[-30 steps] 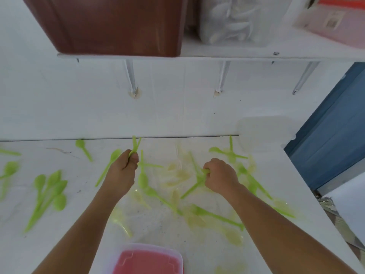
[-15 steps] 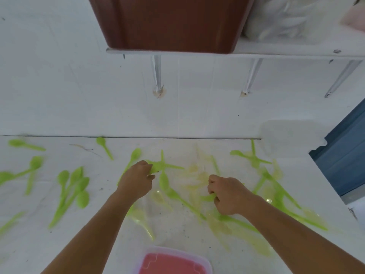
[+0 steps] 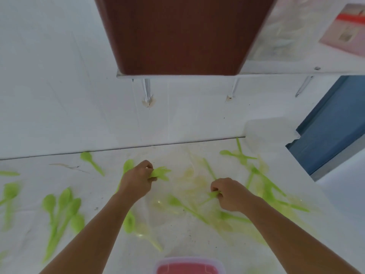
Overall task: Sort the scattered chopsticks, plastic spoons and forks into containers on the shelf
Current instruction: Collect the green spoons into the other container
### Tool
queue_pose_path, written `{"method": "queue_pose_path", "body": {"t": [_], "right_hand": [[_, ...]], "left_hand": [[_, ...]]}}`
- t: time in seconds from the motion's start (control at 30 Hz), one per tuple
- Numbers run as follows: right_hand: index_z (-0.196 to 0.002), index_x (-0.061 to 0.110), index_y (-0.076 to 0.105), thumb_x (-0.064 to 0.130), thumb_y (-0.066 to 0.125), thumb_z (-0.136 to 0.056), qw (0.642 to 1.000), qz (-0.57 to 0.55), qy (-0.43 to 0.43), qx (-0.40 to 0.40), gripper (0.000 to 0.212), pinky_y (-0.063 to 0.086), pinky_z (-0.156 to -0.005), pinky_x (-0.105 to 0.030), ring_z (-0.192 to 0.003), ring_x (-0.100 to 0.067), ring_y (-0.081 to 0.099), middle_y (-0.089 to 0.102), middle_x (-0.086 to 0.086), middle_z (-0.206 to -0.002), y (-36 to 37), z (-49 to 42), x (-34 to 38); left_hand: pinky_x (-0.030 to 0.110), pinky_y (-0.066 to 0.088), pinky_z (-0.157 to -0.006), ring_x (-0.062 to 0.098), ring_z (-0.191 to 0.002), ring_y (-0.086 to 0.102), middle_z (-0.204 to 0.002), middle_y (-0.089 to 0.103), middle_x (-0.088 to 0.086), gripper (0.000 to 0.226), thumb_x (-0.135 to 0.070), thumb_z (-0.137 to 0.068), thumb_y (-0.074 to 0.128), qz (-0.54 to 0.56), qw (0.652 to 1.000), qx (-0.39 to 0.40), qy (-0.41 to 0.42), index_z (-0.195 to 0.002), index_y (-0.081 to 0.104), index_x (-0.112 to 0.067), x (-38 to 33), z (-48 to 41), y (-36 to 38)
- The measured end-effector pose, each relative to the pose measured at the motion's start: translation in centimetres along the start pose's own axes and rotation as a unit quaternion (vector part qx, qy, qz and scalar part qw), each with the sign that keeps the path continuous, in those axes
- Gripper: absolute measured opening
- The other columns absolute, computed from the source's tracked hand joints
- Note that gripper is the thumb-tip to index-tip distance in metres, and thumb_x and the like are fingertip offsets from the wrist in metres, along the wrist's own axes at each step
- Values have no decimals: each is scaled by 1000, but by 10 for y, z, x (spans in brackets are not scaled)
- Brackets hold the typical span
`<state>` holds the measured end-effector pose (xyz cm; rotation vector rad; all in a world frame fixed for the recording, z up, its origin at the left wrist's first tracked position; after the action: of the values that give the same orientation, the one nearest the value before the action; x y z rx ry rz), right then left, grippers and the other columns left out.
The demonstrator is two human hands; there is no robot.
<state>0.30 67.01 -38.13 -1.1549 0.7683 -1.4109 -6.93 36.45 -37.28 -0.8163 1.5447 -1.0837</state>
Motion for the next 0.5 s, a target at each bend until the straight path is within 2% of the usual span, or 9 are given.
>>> {"method": "queue_pose_path", "body": {"t": [0.1,0.13,0.2,0.27,0.33,0.37,0.4,0.47,0.5], "right_hand": [[-89,36,65,9,54,-86,989,-127,50,-49,30,58,-75,-38,-84,-20,68,70,5,-90,-7,11,-11],[-92,38,67,10,54,-87,987,-140,62,-58,31,58,-76,-37,-86,-20,69,71,5,-92,-8,14,-15],[-108,33,73,9,55,-92,980,-162,83,-79,33,54,-75,-27,-89,-19,68,71,3,-99,-11,17,-18],[-108,27,73,4,52,-96,952,-255,103,-135,34,45,-62,-14,-78,-11,63,71,3,-93,-27,18,-24],[-104,27,72,0,47,-98,911,-341,113,-201,37,38,-51,-14,-61,-6,53,66,5,-84,-50,19,-33],[-105,25,70,1,44,-99,898,-364,115,-219,36,37,-50,-16,-57,-5,49,63,5,-81,-59,18,-37],[-106,23,69,5,43,-101,889,-379,123,-227,31,38,-52,-19,-58,-5,49,60,6,-80,-64,15,-43],[-107,19,66,24,43,-107,888,-379,153,-212,23,46,-62,-30,-66,-14,58,59,3,-78,-67,5,-50],[-107,16,65,34,43,-108,881,-397,174,-189,28,49,-65,-35,-62,-20,59,57,-1,-74,-64,-1,-52]], "left_hand": [[35,47,-70,23,-88,60,-87,56,-10,19,-33,-99,65,32,999,-20,-25,-83,60,-23,-3,1,-28],[37,47,-70,25,-87,58,-80,53,-10,24,-32,-99,64,49,998,-22,-27,-79,54,-23,-5,2,-36],[39,46,-70,26,-81,55,-75,54,-7,24,-29,-103,58,124,991,-28,-48,-80,55,-20,-3,4,-50],[36,46,-66,22,-69,53,-73,56,-2,24,-25,-107,50,242,962,-60,-110,-86,57,-17,8,9,-59],[33,52,-65,22,-63,51,-74,53,3,24,-18,-108,47,365,908,-99,-182,-85,54,-17,32,15,-62],[37,54,-65,24,-60,51,-75,53,6,21,-16,-106,47,396,885,-106,-219,-86,53,-19,46,18,-58],[40,53,-64,26,-61,52,-78,55,7,16,-18,-104,48,391,879,-104,-253,-90,54,-21,59,20,-53],[39,48,-69,31,-71,57,-83,61,7,7,-26,-99,54,267,912,-72,-302,-96,57,-20,79,23,-44],[39,46,-74,34,-81,61,-86,64,7,12,-28,-97,61,195,928,-61,-310,-97,60,-17,85,22,-41]]}}
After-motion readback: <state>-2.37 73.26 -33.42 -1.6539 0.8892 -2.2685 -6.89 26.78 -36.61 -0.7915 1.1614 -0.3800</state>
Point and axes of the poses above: each hand's wrist, its own z-axis away from the middle knuckle, its own y-axis out of the palm, x = y × z, the point moved 6 cm from there along -z, towards the middle knuckle
